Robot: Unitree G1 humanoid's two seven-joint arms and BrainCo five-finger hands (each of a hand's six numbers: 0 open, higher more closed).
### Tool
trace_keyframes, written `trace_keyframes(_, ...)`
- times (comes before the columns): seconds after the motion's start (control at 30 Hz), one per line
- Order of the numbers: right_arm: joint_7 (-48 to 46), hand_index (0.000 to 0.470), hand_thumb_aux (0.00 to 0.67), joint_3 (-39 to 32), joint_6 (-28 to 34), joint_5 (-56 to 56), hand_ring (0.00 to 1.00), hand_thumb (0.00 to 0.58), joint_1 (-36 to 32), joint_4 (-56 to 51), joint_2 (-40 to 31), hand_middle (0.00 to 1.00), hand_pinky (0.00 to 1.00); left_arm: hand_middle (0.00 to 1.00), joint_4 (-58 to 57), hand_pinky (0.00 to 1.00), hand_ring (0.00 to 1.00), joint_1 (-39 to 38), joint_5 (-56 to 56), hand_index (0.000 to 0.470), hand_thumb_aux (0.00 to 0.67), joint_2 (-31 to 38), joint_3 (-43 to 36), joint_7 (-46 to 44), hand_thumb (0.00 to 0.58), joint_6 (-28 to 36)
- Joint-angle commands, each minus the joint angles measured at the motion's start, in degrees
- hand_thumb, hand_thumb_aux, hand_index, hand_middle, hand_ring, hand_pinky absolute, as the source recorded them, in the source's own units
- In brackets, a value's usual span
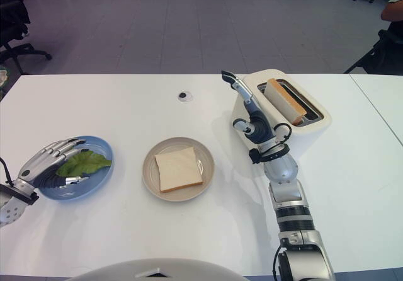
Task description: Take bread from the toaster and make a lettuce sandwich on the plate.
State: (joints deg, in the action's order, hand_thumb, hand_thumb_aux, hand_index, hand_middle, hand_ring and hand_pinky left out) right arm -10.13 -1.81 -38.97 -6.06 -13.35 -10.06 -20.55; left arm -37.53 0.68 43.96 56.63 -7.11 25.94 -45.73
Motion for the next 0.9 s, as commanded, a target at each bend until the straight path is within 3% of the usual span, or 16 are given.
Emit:
trace_keyframes(0.03, -0.8, 0.000, 0.000, 0.1, 0.8, 0.1, 0.00, 0.000, 0.5, 0.5, 0.0, 0.00, 0.00, 0.00, -3.0, 0.00, 0.00, 1.9, 2.3, 0.288, 0.410, -0.7, -2.6, 0.2, 0.493, 1.7)
trace_keyframes(0.13, -1.2, 0.000, 0.000, 0.3, 0.8, 0.4, 0.00, 0.000, 0.8, 0.9, -0.2, 0.00, 0.00, 0.00, -4.9, 0.00, 0.00, 3.5, 3.1, 0.393, 0.560, -1.9, -4.5, 1.0, 0.564, 2.4)
trace_keyframes(0.17, -1.3, 0.000, 0.000, 0.4, 0.8, 0.4, 0.00, 0.000, 0.9, 0.9, -0.2, 0.00, 0.00, 0.00, -5.4, 0.00, 0.00, 4.1, 3.5, 0.464, 0.662, -2.3, -5.2, 1.2, 0.580, 2.4)
trace_keyframes(0.37, -1.2, 0.000, 0.000, 0.7, 0.7, 0.4, 0.00, 0.000, 0.9, 0.8, 0.0, 0.00, 0.00, 0.00, -5.7, 0.00, 0.00, 6.4, 2.6, 0.470, 0.670, -3.4, -7.3, 4.2, 0.580, -1.2)
trace_keyframes(0.57, -0.3, 0.000, 0.000, 2.3, 0.6, 1.5, 0.00, 0.000, 0.9, 3.7, 0.2, 0.00, 0.00, 0.00, 0.1, 0.00, 0.00, 8.0, 0.3, 0.470, 0.670, -3.6, -1.3, 14.4, 0.580, -2.4)
trace_keyframes(0.9, 0.7, 0.000, 0.000, 9.8, 3.1, 3.0, 0.00, 0.000, 2.6, 13.6, -2.9, 0.00, 0.00, 0.00, 9.4, 0.00, 0.00, 10.8, -2.8, 0.470, 0.670, -11.2, -1.8, 10.3, 0.580, -6.0)
